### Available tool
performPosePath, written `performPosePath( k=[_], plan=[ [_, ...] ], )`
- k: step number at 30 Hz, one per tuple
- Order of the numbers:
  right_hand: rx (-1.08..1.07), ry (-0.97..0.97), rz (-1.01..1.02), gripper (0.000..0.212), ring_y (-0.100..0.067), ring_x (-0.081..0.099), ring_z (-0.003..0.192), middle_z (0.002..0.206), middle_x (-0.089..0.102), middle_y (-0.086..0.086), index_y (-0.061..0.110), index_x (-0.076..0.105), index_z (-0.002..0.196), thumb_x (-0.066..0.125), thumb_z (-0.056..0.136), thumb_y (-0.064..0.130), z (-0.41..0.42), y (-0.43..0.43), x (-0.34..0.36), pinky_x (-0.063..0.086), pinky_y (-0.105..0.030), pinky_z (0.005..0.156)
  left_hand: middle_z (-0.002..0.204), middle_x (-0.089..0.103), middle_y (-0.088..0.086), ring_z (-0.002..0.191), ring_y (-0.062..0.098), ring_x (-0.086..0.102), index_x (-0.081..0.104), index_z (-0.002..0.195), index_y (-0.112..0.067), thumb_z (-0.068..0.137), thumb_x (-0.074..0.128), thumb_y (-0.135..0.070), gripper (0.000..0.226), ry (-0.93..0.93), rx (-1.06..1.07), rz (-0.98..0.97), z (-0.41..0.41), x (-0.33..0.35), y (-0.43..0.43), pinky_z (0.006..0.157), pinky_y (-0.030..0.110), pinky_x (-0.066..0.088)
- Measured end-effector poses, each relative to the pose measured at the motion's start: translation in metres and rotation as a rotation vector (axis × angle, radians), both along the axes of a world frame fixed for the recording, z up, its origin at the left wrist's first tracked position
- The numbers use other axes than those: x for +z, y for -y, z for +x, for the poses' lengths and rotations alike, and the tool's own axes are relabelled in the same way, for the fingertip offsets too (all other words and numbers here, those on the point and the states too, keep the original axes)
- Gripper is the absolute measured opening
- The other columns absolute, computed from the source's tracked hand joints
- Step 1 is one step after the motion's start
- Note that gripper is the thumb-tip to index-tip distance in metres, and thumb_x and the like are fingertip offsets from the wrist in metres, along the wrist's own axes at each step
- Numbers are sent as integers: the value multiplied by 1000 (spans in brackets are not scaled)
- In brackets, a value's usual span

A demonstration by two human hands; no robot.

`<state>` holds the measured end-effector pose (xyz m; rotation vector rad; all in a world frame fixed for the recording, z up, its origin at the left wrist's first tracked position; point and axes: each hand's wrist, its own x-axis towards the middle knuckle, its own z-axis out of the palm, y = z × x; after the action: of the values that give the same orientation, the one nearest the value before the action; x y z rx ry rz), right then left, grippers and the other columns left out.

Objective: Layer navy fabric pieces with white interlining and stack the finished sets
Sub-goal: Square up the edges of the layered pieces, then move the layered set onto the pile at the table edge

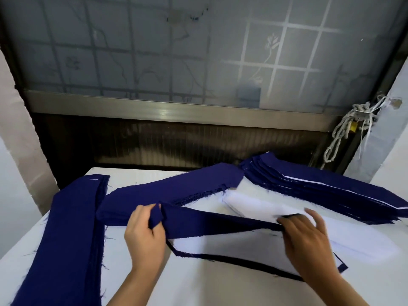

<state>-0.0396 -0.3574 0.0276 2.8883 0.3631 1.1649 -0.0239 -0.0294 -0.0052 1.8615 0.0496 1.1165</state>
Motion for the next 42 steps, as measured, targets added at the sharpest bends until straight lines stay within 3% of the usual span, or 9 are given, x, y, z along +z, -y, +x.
performPosePath(
  k=[4,9,13,18,22,28,34,38,42],
  plan=[
    [-173,95,210,19,-25,63,80,73,65,-2,7,71,92,58,79,8,-17,45,-13,29,-40,100,76,59,-13,73,11,58,66,89,-18,94,56,-12,13,-62,-29,-66,3,-1,2,64,18,43],
    [-267,115,514,42,-38,59,71,70,62,-10,-2,66,98,42,86,30,-31,55,-26,38,-49,84,72,66,-17,76,2,62,65,80,-30,94,65,-24,15,-170,-9,-122,7,-1,3,66,9,45],
    [-306,75,589,28,-35,54,67,68,57,-6,1,61,105,51,87,20,-35,48,-21,41,-50,80,73,65,-23,75,-2,62,60,76,-40,89,70,-34,17,-224,19,-155,7,0,1,64,9,45],
    [-407,-77,800,29,-33,53,74,74,60,-3,20,51,113,60,87,13,-35,48,-23,44,-43,71,70,66,-16,68,5,62,68,80,-26,90,70,-35,14,-382,44,-97,15,-6,-3,60,20,42],
    [-510,-268,676,28,-33,53,73,72,55,-5,20,54,111,60,85,17,-31,51,-24,42,-39,64,68,63,-13,65,6,57,70,95,-17,98,58,-29,17,-528,55,112,18,-8,-4,54,26,38],
    [-556,-303,512,21,-34,56,85,86,65,-10,14,58,105,60,84,12,-29,48,-28,40,-37,61,72,59,-8,65,15,52,62,112,-16,95,56,-24,20,-670,81,365,14,-2,1,57,31,36],
    [-554,-281,468,15,-35,53,78,87,66,-13,10,59,102,57,87,10,-27,52,-31,40,-37,61,85,67,-1,71,20,58,62,106,-13,97,57,-28,18,-672,105,413,14,0,3,60,31,37],
    [-563,-260,488,25,-39,55,87,98,64,-19,5,60,108,60,84,5,-26,53,-33,42,-43,69,100,63,3,72,23,59,61,105,-12,93,63,-20,14,-650,132,419,11,0,5,59,32,38],
    [-690,-188,563,34,-45,54,95,104,56,-26,1,59,113,61,80,5,-24,58,-32,38,-49,80,92,58,10,68,30,57,65,100,-6,81,74,-5,21,-495,230,497,7,2,-1,52,34,41]
  ],
)
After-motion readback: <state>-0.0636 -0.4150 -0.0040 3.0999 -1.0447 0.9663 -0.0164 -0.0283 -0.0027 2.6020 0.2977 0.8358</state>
